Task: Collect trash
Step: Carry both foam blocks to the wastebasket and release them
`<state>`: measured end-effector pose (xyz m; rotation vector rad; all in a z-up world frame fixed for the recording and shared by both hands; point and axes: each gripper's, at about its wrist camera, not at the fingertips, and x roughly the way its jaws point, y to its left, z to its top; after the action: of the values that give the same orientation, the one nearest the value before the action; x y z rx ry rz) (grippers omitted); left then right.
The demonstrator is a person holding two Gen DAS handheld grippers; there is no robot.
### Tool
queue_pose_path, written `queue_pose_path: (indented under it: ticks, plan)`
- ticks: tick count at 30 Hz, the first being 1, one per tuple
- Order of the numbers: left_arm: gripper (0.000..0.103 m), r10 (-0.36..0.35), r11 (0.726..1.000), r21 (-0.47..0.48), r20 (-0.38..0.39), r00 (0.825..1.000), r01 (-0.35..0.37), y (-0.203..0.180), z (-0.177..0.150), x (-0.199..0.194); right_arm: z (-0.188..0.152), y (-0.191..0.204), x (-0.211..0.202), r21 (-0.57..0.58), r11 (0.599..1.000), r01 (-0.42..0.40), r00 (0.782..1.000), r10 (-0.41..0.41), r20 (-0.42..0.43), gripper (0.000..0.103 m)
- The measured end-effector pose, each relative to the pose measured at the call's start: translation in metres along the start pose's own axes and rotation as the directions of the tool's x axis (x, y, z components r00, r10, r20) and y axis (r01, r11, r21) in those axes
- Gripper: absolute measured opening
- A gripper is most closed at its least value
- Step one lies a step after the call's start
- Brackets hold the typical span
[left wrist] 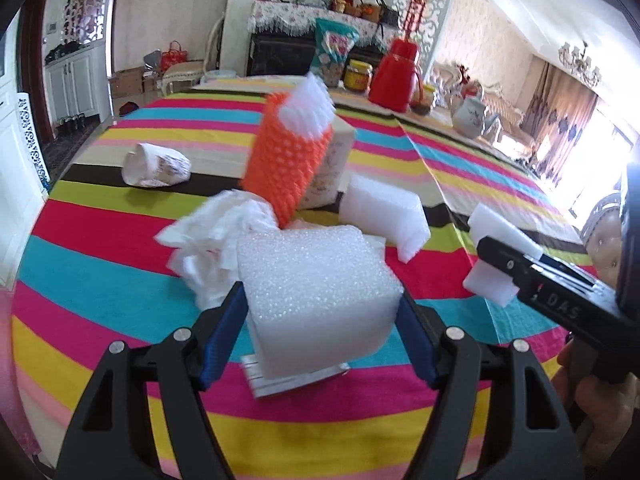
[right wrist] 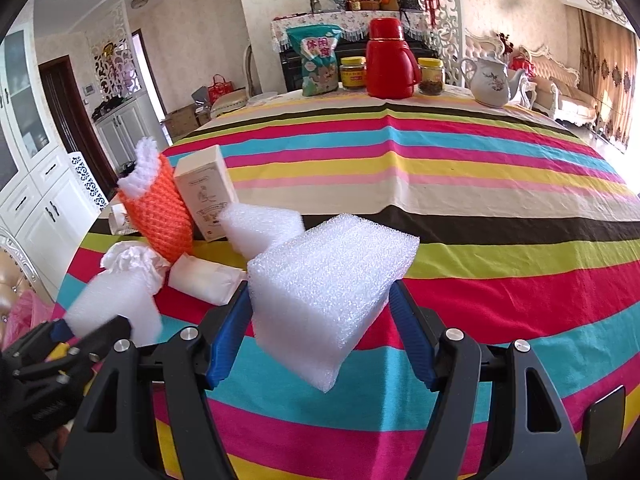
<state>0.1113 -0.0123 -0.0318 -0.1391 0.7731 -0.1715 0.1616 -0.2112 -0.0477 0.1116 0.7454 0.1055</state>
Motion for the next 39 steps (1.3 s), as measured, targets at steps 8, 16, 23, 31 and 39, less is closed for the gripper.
queue_pose_path:
  ticks: [8, 16, 23, 31, 39]
  plan:
    - [0.07, 0.045, 0.998, -0.055, 0.066, 0.997, -0.041, 0.039, -0.001, -0.045, -0.001, 0.031, -0.015, -0.06, 0.997, -0.039, 0.999, 0.041, 0.021, 0.066]
    - [0.07, 0.11, 0.988, -0.123, 0.12, 0.987, -0.095, 0.091, -0.007, -0.09, 0.001, 0.078, -0.033, -0.139, 0.985, -0.099, 0.994, 0.104, 0.028, 0.066]
    - [0.07, 0.209, 0.964, -0.203, 0.174, 0.962, -0.172, 0.152, -0.015, -0.145, 0.0, 0.135, -0.042, -0.197, 0.961, -0.192, 0.98, 0.198, 0.01, 0.066]
    - [0.07, 0.331, 0.919, -0.294, 0.206, 0.921, -0.264, 0.218, -0.03, -0.211, -0.009, 0.228, -0.048, -0.303, 0.898, -0.32, 0.945, 0.323, -0.039, 0.066]
    - [0.07, 0.435, 0.858, -0.385, 0.196, 0.879, -0.339, 0.281, -0.051, -0.262, -0.025, 0.319, -0.052, -0.393, 0.812, -0.431, 0.898, 0.426, -0.105, 0.066]
